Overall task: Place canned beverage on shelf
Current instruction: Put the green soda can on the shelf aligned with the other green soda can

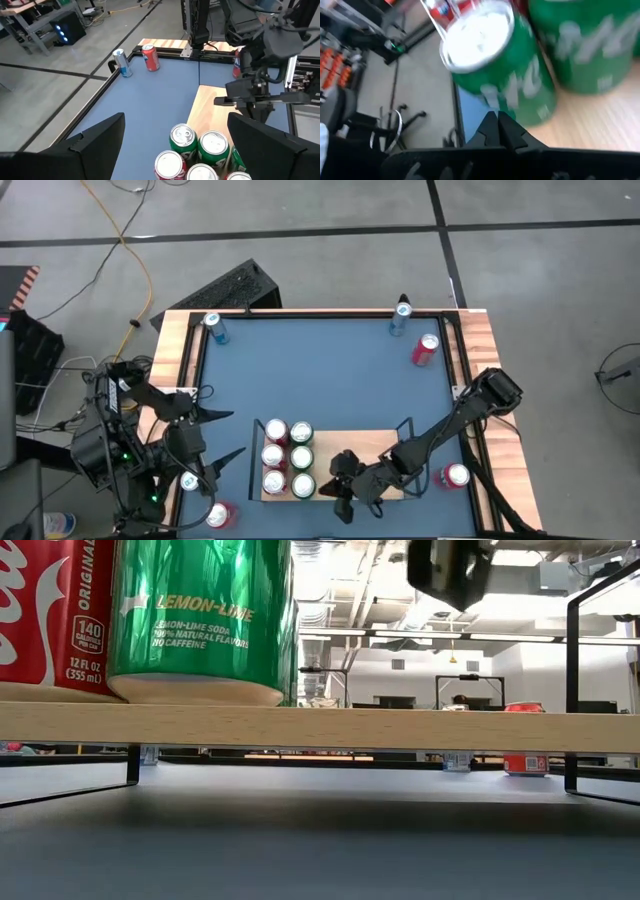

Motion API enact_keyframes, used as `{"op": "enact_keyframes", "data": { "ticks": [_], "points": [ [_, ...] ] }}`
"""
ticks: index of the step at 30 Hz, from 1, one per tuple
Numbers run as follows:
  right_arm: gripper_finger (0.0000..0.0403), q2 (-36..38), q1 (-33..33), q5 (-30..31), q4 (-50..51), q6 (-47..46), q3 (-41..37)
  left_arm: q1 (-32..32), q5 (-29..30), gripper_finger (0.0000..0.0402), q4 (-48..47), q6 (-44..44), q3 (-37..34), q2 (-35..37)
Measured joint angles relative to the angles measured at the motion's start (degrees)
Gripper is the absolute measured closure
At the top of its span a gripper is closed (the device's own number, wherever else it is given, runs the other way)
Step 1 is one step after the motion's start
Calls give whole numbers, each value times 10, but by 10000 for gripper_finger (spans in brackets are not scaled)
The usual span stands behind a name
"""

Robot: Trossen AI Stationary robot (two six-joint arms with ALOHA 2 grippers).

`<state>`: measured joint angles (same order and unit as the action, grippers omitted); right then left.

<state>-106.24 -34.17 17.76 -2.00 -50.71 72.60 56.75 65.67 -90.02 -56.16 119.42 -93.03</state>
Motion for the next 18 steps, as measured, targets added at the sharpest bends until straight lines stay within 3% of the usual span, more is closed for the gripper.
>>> {"op": "enact_keyframes", "data": {
  "ticks": [5, 12, 18],
  "points": [
    [403, -23, 8, -7, -38, 11, 8, 0, -14, 62, 0, -1, 0, 1],
    [403, -91, 13, -31, -46, 15, 79, 10, -21, 62, 0, -4, 0, 1],
    [403, -77, 2, -22, 3, 1, 89, 15, -24, 62, 0, -5, 0, 1]
  ]
}}
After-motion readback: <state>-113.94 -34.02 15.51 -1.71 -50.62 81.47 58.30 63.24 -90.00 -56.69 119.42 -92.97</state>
